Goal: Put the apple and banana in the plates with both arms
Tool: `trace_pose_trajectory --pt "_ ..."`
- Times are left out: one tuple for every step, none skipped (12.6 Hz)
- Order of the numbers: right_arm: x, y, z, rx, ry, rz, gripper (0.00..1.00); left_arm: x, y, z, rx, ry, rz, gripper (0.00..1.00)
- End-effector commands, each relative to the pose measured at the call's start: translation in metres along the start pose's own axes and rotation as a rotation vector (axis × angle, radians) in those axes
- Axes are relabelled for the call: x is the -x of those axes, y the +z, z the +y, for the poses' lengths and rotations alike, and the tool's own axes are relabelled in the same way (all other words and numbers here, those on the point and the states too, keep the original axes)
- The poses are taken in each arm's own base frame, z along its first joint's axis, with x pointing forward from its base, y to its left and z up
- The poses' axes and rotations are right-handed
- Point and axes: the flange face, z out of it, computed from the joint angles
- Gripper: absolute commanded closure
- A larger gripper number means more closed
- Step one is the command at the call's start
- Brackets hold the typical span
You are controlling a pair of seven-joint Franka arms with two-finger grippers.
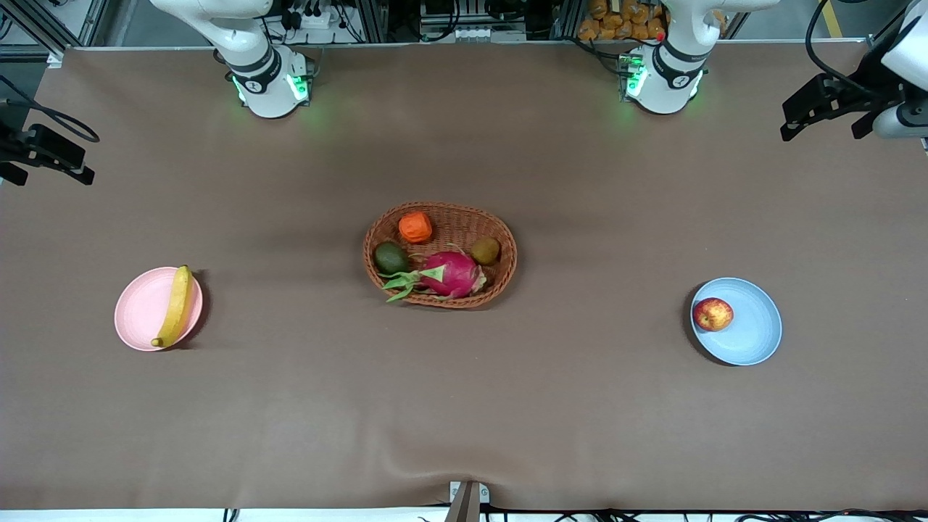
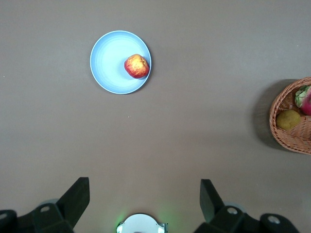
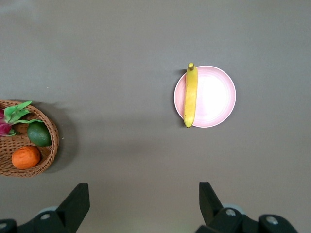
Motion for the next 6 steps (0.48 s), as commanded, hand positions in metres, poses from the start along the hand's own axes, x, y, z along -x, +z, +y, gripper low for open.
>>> trace_pose_trajectory --pt "0.0053 -0.0049 -0.0004 -0.013 0.014 0.01 0.0 0.0091 -0.0036 -0.0105 -0.022 -0.007 -0.011 0.0" --pt "0.0051 -0.0057 -0.0021 -0.013 0.013 0.013 0.0 0.0089 -0.0035 -0.0128 -0.022 -0.013 -0.012 0.0" --pt "0.0045 -0.0071 -0.0029 -0.013 0.011 0.018 0.0 0.0096 -0.0034 -0.0129 -0.023 -0.019 -0.014 0.0" --pt "0.0039 -0.0056 -0.0029 -0.013 0.011 0.015 0.0 0.0095 -0.0027 -0.0129 -0.023 -0.015 -0.015 0.0" --pt "0.0028 -0.0056 -0.0028 -0.013 0.01 0.016 0.0 0.0089 -0.002 -0.0136 -0.023 -0.015 -0.017 0.0" --pt "0.0026 -0.005 -0.0028 -0.013 0.01 0.016 0.0 0.0092 -0.002 -0.0113 -0.023 -0.012 -0.017 0.0"
